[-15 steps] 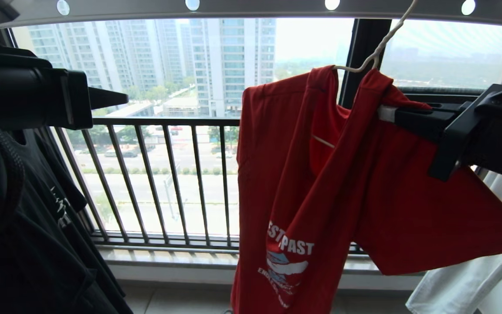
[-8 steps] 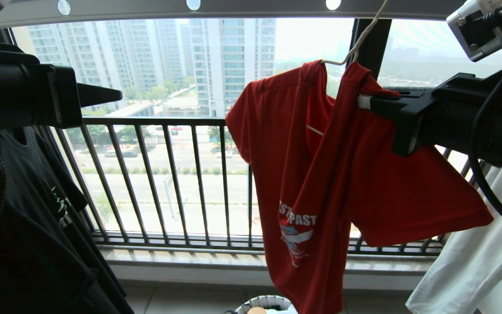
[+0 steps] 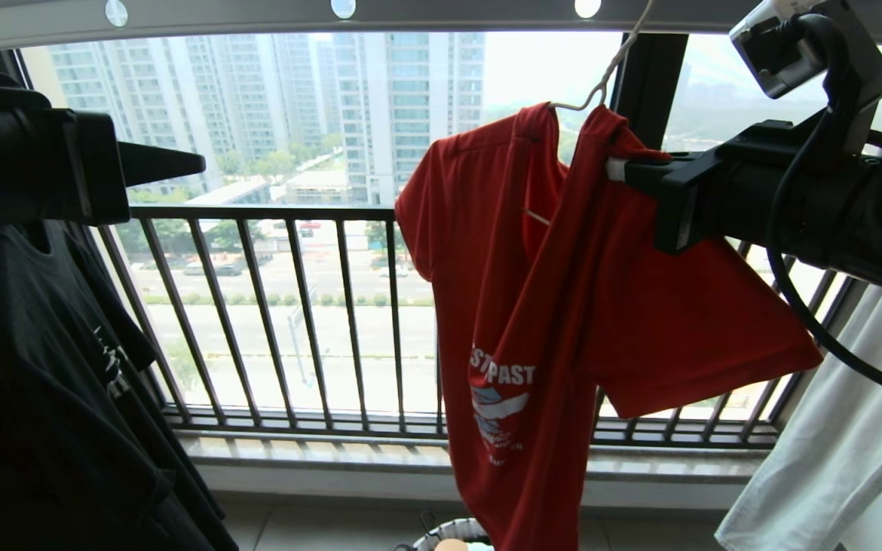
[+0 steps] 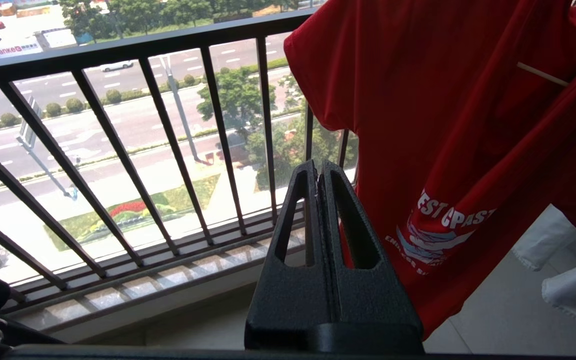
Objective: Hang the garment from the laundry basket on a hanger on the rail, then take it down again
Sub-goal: Hang the clothes rack on the clothesline
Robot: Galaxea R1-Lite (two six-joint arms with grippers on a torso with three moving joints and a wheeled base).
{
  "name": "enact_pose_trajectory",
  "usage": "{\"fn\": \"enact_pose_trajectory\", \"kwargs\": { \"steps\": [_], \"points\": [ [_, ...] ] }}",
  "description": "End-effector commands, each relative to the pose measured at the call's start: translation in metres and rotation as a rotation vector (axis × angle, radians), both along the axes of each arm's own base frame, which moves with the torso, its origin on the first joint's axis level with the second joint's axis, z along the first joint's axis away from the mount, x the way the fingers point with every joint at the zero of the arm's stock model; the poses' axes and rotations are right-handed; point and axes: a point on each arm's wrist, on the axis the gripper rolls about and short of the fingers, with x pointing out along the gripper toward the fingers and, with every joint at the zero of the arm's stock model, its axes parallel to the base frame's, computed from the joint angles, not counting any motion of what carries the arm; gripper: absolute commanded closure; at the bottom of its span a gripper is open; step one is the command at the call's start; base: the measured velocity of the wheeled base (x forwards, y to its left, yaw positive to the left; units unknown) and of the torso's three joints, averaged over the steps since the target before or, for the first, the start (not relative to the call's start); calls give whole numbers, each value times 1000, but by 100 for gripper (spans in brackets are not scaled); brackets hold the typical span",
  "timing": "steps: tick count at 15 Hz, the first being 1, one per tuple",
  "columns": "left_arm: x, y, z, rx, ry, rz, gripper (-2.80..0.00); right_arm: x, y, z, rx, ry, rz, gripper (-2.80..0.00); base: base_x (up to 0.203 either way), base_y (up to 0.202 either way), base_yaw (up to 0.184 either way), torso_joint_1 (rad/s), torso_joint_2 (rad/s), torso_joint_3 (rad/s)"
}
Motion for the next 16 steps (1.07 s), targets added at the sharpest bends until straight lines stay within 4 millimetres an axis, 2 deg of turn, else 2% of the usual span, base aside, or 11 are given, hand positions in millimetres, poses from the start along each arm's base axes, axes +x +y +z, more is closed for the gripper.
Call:
{"fn": "enact_pose_trajectory", "kwargs": {
  "steps": [1,3,12,16],
  "points": [
    [-2,1,1,-1,-5,-2,0,5,-3,0,1,-1,-22,0,0,0,0,0,0,0],
    [-2,1,1,-2,-5,-2,0,7,-9,2,5,-8,-43,0,0,0,0,0,0,0],
    [-7,2,3,-5,-18,-2,0,24,0,-9,-23,32,-49,0,0,0,0,0,0,0],
    [-9,5,4,-8,-24,7,0,25,1,-13,-35,42,-51,0,0,0,0,0,0,0]
  ]
}}
